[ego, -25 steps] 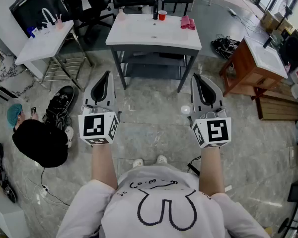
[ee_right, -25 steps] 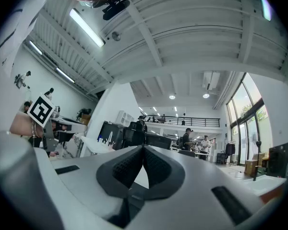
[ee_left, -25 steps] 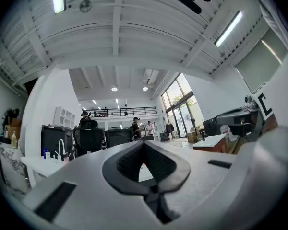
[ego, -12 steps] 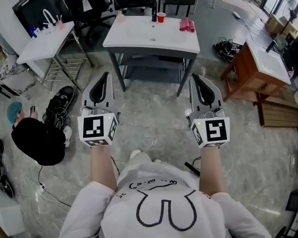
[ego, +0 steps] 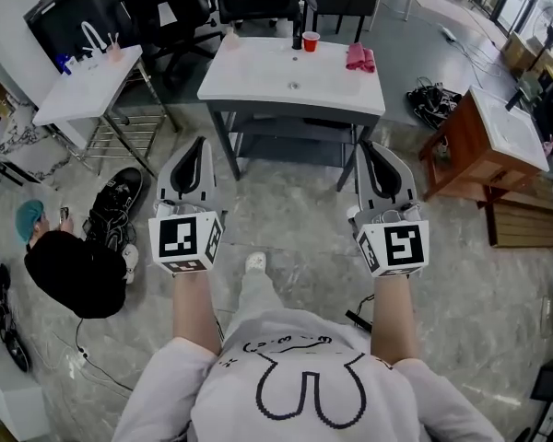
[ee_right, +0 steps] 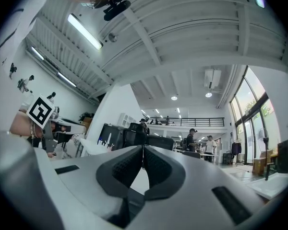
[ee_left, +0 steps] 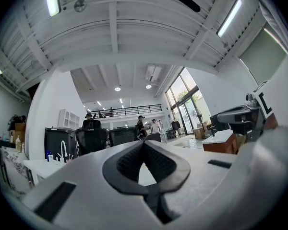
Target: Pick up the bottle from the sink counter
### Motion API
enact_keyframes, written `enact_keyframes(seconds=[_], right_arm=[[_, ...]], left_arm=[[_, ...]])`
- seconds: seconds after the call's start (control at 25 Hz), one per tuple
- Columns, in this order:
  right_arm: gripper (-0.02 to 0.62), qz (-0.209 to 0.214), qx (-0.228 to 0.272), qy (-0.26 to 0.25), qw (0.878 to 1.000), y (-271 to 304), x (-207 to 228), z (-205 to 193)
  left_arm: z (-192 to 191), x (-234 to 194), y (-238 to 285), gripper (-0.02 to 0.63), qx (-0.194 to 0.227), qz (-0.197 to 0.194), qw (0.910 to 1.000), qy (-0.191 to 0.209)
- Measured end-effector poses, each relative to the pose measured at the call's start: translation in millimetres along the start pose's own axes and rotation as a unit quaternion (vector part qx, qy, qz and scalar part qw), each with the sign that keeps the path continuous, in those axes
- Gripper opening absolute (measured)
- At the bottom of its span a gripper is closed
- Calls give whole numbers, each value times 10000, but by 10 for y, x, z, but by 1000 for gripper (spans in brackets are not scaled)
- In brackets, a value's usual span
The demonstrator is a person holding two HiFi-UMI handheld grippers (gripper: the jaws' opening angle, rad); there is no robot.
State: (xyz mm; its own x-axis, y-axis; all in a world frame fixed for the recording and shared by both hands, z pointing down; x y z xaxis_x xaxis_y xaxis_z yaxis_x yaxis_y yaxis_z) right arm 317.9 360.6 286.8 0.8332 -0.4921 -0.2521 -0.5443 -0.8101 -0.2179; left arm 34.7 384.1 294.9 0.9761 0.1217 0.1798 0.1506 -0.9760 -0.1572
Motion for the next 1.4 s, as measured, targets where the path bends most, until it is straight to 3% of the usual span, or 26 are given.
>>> enact_keyframes(seconds=[0.88,1.4], right_arm=[[31,-216,-467,-187,9985,2594,-271,-551],[31,-215,-622,-173,9977,3130,-219,-832]], left_arm=[[-781,-1851,2057,8,-84,-338,9987,-364],[-1036,-2099,2500,8,-127,-384,9983,-413]])
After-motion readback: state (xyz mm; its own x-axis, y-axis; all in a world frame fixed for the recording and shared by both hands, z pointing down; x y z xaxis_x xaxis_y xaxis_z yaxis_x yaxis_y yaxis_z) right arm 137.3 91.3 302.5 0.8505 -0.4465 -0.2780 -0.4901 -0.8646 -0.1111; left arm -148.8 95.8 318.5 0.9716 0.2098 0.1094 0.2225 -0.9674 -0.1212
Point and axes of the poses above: the fingertips, and each gripper's own axes: y forward along the fingers, x to its right, z out of its top, the point moved 6 cm from there along -y, backward along the fingers
